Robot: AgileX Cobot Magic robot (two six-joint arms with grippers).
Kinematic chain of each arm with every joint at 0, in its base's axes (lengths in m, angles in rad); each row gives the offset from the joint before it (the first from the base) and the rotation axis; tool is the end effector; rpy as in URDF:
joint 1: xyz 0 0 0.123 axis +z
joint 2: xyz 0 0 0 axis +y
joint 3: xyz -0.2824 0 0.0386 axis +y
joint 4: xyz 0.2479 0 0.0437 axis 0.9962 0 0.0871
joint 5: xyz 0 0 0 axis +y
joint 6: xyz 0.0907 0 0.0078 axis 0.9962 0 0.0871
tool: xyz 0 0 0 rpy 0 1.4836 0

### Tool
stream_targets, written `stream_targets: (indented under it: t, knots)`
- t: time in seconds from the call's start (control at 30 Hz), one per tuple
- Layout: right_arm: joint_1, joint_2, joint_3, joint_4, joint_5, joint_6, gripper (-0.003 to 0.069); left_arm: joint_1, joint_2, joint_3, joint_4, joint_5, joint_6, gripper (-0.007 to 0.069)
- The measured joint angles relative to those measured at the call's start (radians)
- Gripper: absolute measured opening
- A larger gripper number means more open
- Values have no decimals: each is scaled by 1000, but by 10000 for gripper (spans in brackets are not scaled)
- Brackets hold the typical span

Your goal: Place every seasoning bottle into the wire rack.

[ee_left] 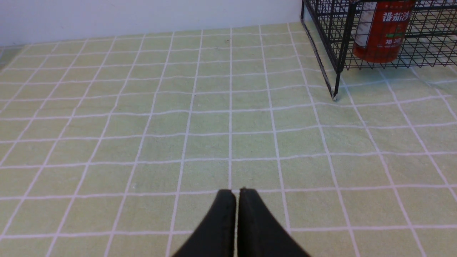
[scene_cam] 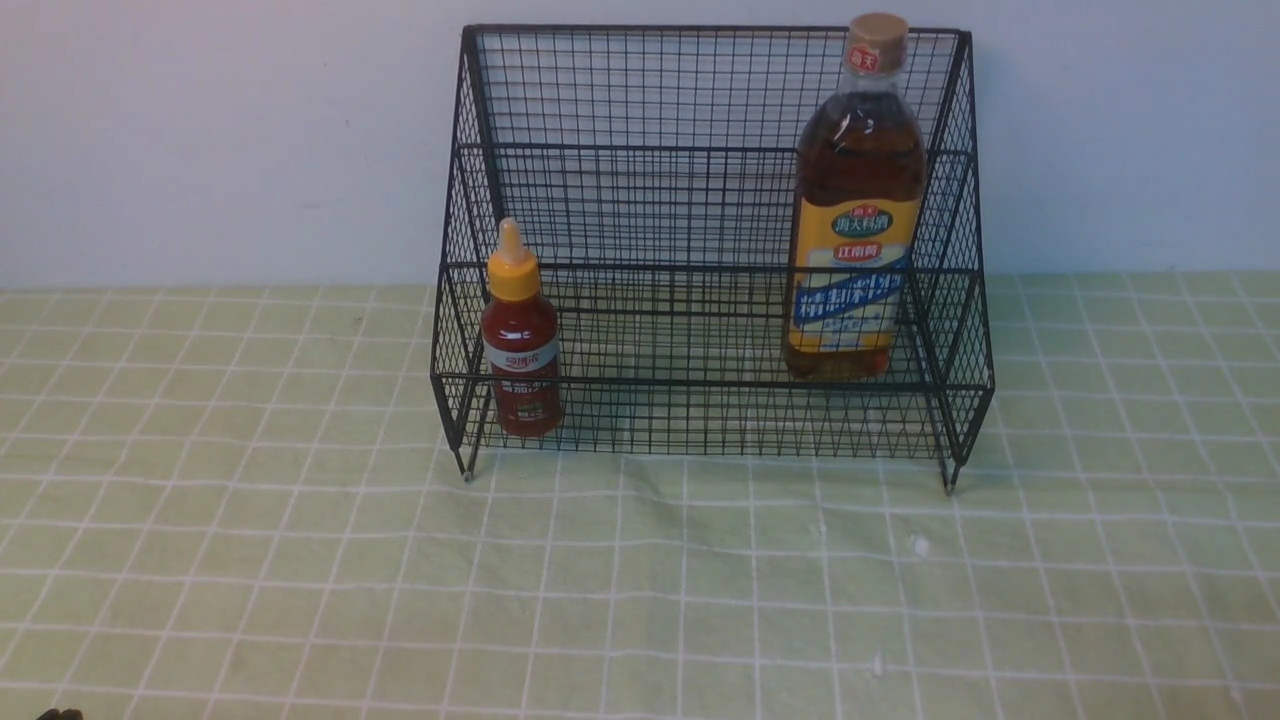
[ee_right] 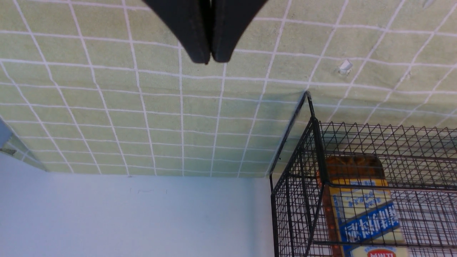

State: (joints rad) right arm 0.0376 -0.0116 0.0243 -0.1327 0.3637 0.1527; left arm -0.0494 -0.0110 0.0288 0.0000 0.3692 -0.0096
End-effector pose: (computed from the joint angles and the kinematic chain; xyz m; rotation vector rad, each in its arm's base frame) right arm 0.0529 -0.0023 0.1731 0.0243 1.8566 0.0023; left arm 0.0527 -0.0026 0.1708 0.0372 1.8704 -0.0407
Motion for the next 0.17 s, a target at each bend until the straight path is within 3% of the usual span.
stream_targets:
  t: [0.17]
  knots:
    - [0, 0, 0, 0, 0, 0, -14, 0, 0, 0, 0, 0, 0, -6]
